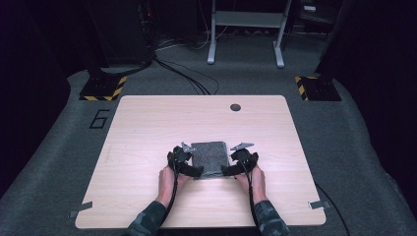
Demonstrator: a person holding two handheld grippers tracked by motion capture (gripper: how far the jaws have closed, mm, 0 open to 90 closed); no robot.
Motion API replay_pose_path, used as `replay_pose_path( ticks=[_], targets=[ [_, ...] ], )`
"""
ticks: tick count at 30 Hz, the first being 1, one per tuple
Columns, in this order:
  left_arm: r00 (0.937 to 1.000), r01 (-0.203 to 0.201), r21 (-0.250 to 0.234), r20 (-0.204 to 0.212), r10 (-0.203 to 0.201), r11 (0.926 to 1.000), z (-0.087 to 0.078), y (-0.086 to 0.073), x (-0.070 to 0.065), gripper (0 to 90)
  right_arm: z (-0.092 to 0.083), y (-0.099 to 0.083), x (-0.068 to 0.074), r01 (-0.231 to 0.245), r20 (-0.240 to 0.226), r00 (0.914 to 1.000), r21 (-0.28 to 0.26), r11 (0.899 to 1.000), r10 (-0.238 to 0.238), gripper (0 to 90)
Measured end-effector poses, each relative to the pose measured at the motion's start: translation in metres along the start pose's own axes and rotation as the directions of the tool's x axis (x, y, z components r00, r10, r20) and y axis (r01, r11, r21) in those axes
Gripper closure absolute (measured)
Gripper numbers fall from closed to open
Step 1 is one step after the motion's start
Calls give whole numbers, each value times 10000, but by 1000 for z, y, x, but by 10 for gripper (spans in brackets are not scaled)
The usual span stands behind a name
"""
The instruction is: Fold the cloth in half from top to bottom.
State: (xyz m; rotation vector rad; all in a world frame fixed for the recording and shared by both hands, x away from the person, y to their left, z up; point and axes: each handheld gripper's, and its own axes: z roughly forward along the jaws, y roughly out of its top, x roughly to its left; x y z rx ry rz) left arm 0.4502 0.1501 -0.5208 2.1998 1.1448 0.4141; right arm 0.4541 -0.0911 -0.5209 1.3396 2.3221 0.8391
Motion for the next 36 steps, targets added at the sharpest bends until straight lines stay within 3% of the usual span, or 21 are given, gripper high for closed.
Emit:
replay_pose_path(
  ticks=[10, 16, 23, 28, 32, 36],
  targets=[
    [10000, 66, 241, -36, -65, 9997, 5, 8, 5, 7, 8, 13, -4, -13, 175, 9998, 191, 9998, 10, 0],
    [9999, 92, 83, 108, -93, 9999, -3, 8, 6, 13, 4, 11, -8, -181, -164, 9997, -53, 9998, 180, 6],
    [9996, -2, -239, 281, 9, 9997, -27, 7, 3, 15, -26, 9, -4, 55, -530, 9986, -644, 9979, -89, 19],
    [9992, -59, -582, 394, 82, 9983, -47, 3, -1, 13, -49, -1, -1, -53, -728, 9973, -932, 9956, -15, 16],
    [9989, -310, -779, 340, 338, 9965, -64, -1, -2, 14, -71, -12, -4, -16, -698, 9975, -1219, 9925, -70, 15],
    [9993, -291, -878, 214, 311, 9957, -78, -9, 0, 14, -92, -26, -9, -28, -603, 9982, -1479, 9890, -62, 15]
  ],
)
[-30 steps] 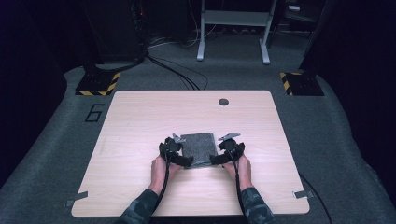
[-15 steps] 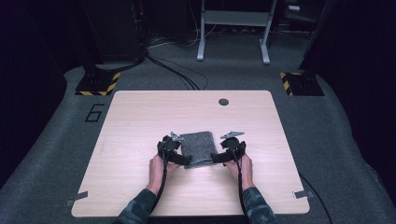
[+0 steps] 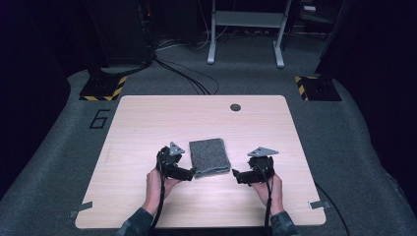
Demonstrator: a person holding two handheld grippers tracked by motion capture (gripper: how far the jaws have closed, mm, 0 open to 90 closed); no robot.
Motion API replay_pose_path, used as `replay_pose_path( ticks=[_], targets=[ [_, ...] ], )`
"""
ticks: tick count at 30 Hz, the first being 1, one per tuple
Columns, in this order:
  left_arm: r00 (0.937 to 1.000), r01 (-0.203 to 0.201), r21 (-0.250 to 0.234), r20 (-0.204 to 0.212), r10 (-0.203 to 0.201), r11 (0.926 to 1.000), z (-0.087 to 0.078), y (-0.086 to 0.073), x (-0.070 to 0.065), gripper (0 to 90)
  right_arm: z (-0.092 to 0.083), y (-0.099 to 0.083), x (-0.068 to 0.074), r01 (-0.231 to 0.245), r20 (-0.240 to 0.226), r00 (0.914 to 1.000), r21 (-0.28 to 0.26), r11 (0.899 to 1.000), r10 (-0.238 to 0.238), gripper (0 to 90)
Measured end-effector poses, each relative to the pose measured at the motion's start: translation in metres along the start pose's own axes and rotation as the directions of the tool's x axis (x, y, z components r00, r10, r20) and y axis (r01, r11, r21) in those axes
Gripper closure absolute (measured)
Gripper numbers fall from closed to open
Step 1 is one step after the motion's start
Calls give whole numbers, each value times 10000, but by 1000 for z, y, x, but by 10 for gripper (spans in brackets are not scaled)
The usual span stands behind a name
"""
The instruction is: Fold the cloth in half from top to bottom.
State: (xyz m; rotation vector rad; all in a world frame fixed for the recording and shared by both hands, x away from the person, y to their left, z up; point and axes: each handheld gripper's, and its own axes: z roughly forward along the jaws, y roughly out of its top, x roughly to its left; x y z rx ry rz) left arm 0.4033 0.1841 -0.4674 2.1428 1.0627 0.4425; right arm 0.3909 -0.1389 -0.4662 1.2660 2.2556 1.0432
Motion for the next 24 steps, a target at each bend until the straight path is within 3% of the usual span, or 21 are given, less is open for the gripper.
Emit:
replay_pose_path(
  ticks=[6, 11, 14, 18, 22, 24],
  targets=[
    [9997, 11, -169, -239, -15, 9999, -22, -16, 4, 13, -32, -20, -11, -118, 278, 9995, -243, 9996, 125, 16],
    [9980, 398, -279, -473, -411, 9988, -37, -35, 11, 13, -54, -38, -21, -379, 629, 9972, -333, 9987, 399, 17],
    [9951, 666, -329, -711, -688, 9972, -44, -55, 18, 13, -62, -52, -28, -503, 924, 9943, -304, 9983, 529, 18],
    [9849, 1346, -224, -1064, -1362, 9906, -51, -86, 33, 14, -66, -73, -39, -806, 1232, 9890, -133, 9967, 817, 20],
    [9673, 1944, -184, -1625, -1948, 9808, -53, -115, 49, 13, -62, -95, -51, -1061, 1653, 9810, 203, 9941, 1014, 20],
    [9610, 2203, -138, -1685, -2194, 9753, -54, -126, 56, 10, -58, -105, -58, -1193, 1758, 9778, 213, 9926, 1138, 24]
  ],
)
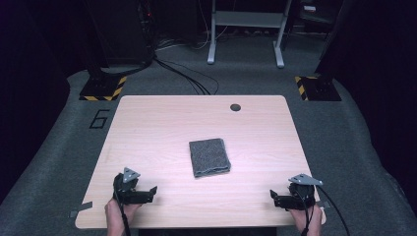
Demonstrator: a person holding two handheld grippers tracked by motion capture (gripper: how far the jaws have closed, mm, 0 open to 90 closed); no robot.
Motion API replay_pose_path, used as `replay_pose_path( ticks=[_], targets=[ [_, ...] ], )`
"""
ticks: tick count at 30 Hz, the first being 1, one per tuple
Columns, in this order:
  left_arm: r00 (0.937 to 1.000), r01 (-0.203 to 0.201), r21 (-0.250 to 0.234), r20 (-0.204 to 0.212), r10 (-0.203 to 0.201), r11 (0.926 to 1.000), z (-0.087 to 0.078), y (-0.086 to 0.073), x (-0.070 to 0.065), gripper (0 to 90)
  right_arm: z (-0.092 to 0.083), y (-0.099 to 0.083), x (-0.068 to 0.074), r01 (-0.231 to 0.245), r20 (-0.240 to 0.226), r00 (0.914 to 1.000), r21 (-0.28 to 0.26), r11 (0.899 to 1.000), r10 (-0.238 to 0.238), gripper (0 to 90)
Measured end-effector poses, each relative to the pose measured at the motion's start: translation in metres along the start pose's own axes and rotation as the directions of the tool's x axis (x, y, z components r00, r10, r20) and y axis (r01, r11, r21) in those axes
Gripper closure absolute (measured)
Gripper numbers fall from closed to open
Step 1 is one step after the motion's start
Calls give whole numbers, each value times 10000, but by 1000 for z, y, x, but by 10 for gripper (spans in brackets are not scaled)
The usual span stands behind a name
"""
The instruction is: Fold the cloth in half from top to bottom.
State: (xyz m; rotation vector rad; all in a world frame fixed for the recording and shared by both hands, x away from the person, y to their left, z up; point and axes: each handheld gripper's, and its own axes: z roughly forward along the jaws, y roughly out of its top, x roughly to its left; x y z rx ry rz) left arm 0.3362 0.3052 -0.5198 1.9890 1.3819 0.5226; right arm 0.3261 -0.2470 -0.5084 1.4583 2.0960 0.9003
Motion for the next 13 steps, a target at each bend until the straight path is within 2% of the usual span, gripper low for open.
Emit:
replay_pose_path(
  ticks=[3, 5, 6, 9, 11, 13],
  targets=[
    [9997, 169, -62, -157, -170, 9998, 2, -9, 8, 8, 8, -9, -8, -169, -50, 9998, 94, 9998, 169, 25],
    [9992, 179, -149, -347, -184, 9997, 2, -12, 11, 8, 14, -12, -12, -179, 107, 9998, 187, 9997, 177, 18],
    [9993, 178, -167, -316, -183, 9997, 1, -12, 13, 8, 15, -13, -13, -50, 259, 9997, 194, 9998, 45, 18],
    [9983, -92, -289, -582, 75, 9995, 4, -13, 13, 6, 16, -13, -15, 3, 233, 9997, 48, 10000, -5, 14],
    [9989, -163, -207, -443, 154, 9997, 5, -11, 15, 0, 17, -14, -17, 57, 193, 9998, -42, 10000, -57, 7],
    [9987, -191, -259, -474, 179, 9995, 6, -11, 17, 0, 16, -16, -17, -17, 246, 9997, -174, 9998, 21, 6]
  ],
)
